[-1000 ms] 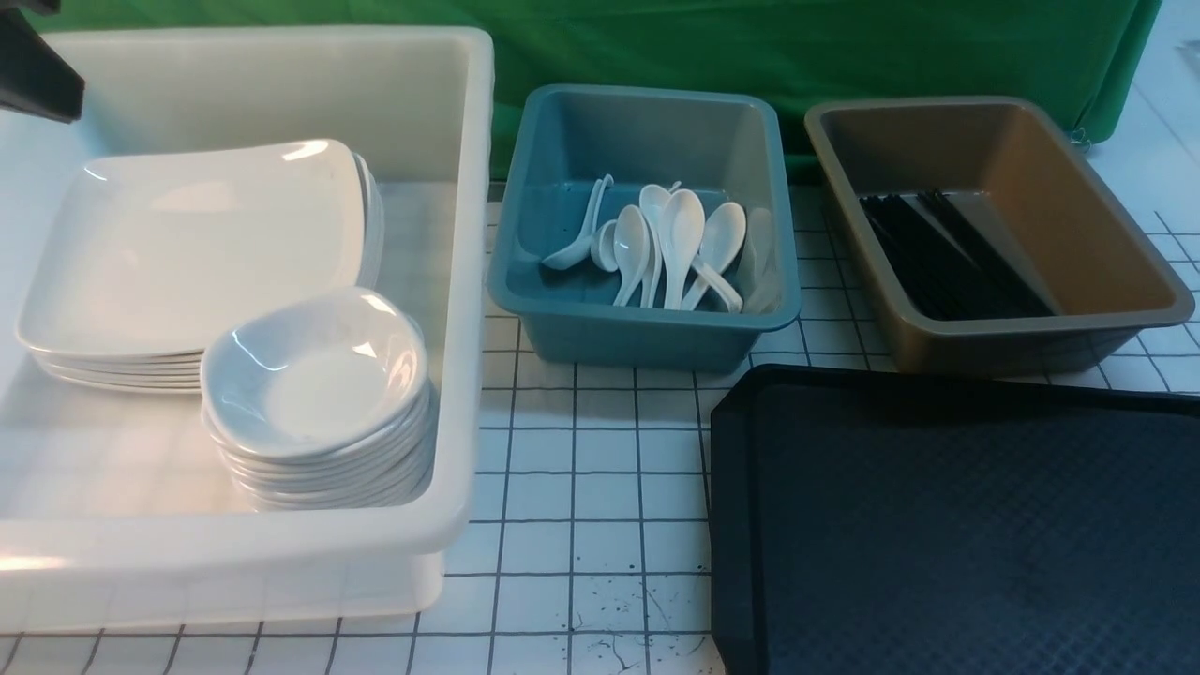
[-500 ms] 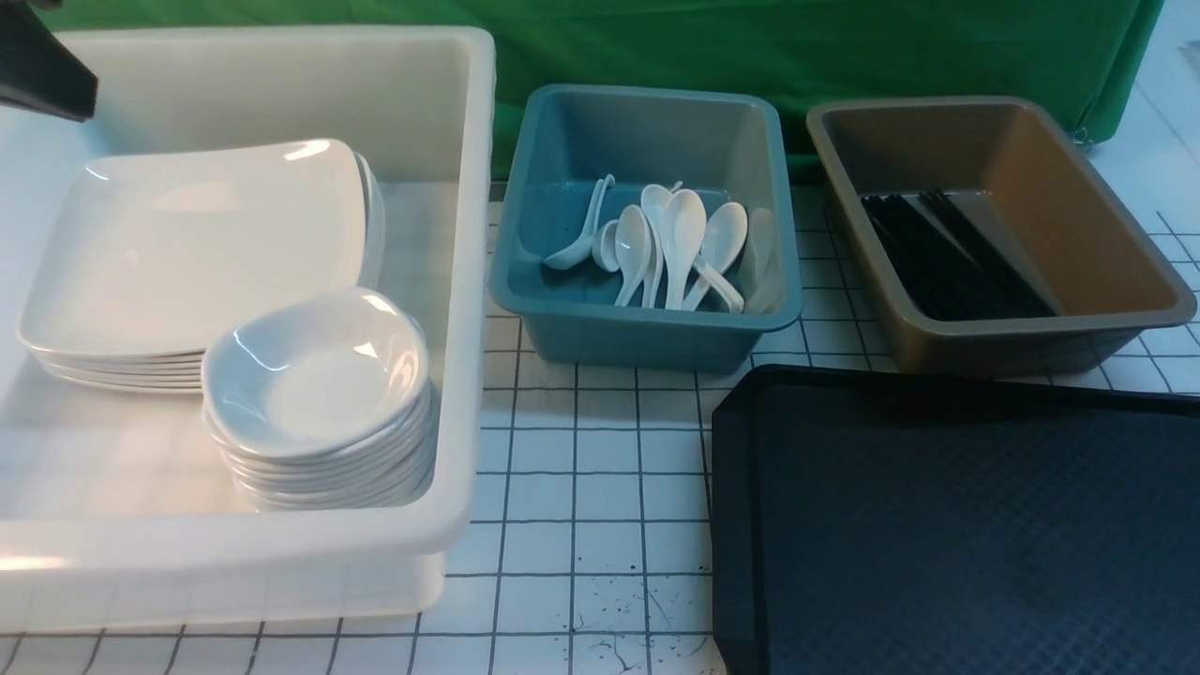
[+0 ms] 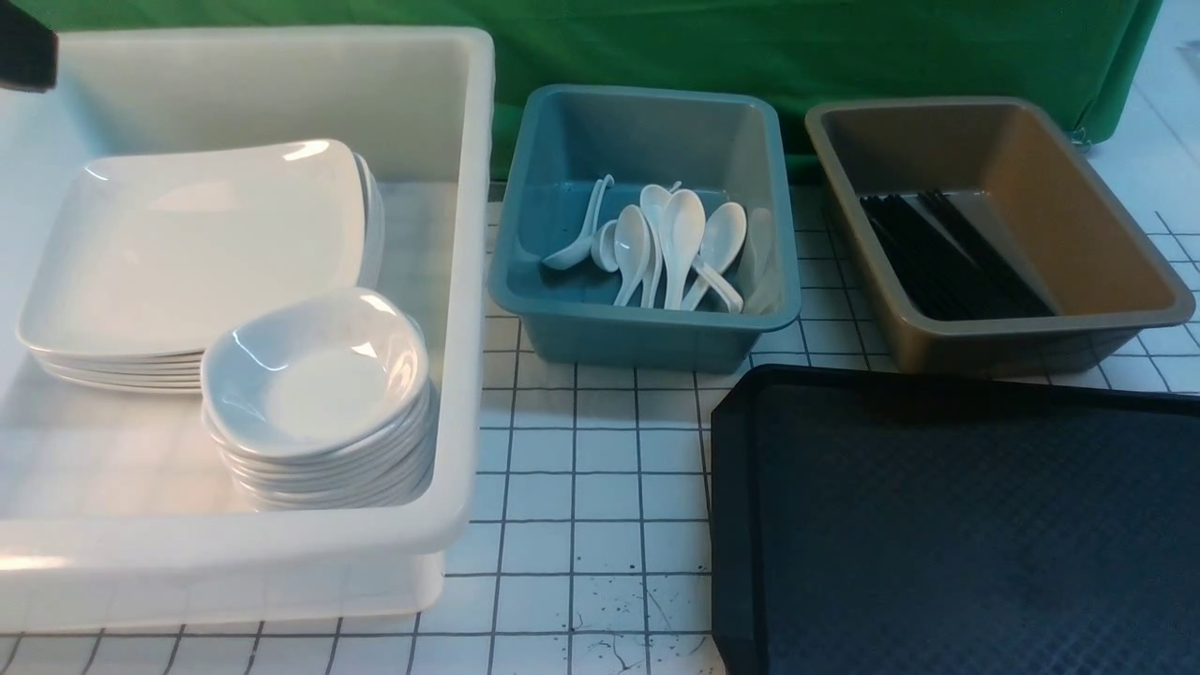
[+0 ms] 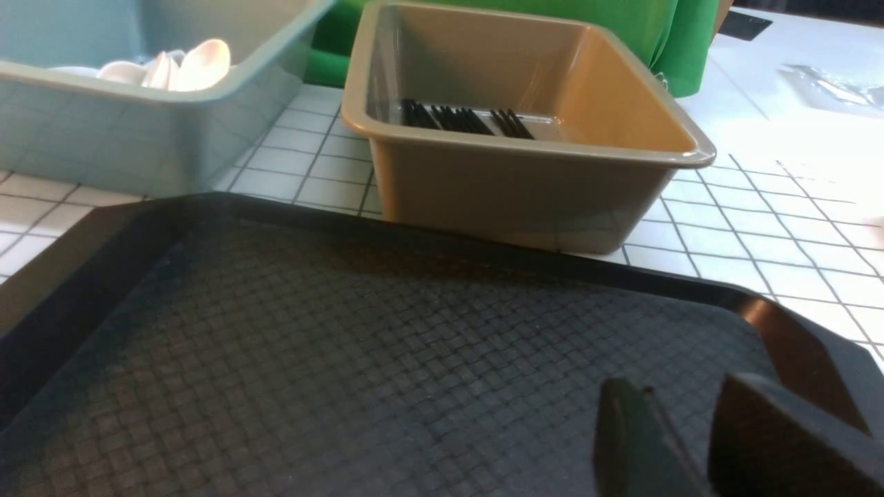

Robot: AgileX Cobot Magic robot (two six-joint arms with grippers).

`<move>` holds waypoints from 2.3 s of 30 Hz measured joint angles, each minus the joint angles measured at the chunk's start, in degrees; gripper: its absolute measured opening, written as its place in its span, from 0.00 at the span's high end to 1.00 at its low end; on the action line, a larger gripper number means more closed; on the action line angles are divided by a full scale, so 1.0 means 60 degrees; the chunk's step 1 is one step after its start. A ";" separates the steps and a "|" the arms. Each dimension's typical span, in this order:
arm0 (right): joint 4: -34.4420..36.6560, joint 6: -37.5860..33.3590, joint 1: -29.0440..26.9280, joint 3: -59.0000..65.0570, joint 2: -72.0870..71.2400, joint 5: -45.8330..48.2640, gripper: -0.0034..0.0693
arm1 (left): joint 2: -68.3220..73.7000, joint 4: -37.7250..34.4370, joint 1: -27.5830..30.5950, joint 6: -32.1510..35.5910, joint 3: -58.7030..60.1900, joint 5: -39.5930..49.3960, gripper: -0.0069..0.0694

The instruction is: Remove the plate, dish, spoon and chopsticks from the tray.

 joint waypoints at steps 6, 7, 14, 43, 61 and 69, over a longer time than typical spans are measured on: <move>0.0000 0.0000 0.0000 0.0000 0.0000 0.0000 0.66 | -0.2145 -0.0342 0.0000 0.0455 0.1868 -0.0441 0.91; 0.0000 0.0000 0.0000 0.0000 0.0000 0.0000 0.66 | -0.2625 -0.0561 0.0000 0.0626 0.2339 -0.0490 0.91; 0.0000 0.0000 0.0000 0.0000 0.0000 0.0000 0.64 | -0.5437 -0.3260 0.0000 0.1779 0.5578 -0.2646 0.91; -0.0002 0.0000 0.0000 0.0002 0.0000 -0.0007 0.62 | -0.7780 -0.1415 0.0000 0.2446 0.8345 -0.5185 0.91; -0.0002 0.0000 0.0000 0.0002 0.0000 -0.0007 0.62 | -0.9802 0.3605 -0.1418 -0.2825 1.2145 -0.8317 0.91; -0.0002 0.0000 0.0000 0.0002 0.0000 -0.0007 0.62 | -1.0411 0.4260 -0.1492 -0.3675 1.3301 -0.8453 0.91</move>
